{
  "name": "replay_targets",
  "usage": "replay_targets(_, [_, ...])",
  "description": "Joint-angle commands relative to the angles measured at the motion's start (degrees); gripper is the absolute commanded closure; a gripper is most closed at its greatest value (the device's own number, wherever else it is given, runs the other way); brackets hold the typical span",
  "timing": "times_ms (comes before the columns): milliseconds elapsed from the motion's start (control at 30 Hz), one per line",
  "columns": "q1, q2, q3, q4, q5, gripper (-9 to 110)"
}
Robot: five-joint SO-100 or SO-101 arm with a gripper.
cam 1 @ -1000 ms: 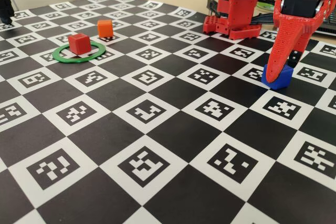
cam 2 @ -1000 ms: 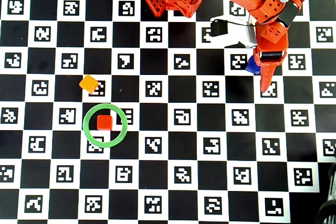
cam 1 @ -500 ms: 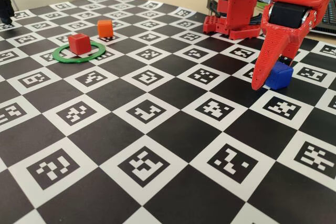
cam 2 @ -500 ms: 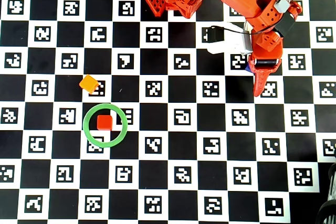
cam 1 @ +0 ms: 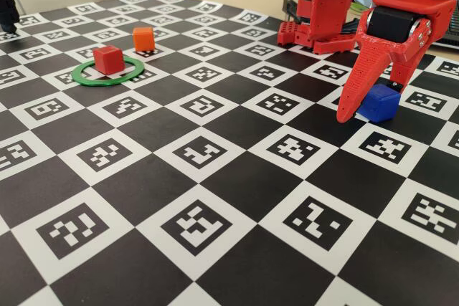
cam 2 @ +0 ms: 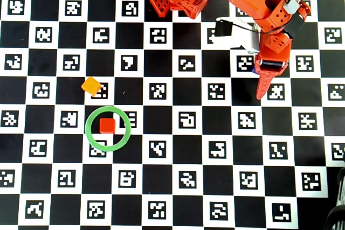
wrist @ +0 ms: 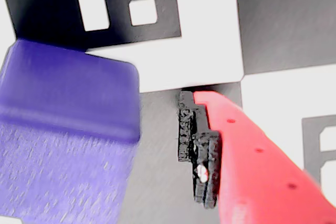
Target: Grab the red cube then put it in the green circle then put the blue cube on top and finally the orange cube on top
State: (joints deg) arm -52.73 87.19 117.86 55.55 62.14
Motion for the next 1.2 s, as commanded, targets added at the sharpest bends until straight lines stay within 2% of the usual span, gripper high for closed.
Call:
replay_targets(0, [-0.44, -0.26, -2.72, -1.49, 1.67, 44])
replay_targets(800, [2.11, -0.44, -2.29, -0.88, 7.21, 44])
replay_targets(1167, [3.25, -0.62, -0.53, -1.49, 4.66, 45])
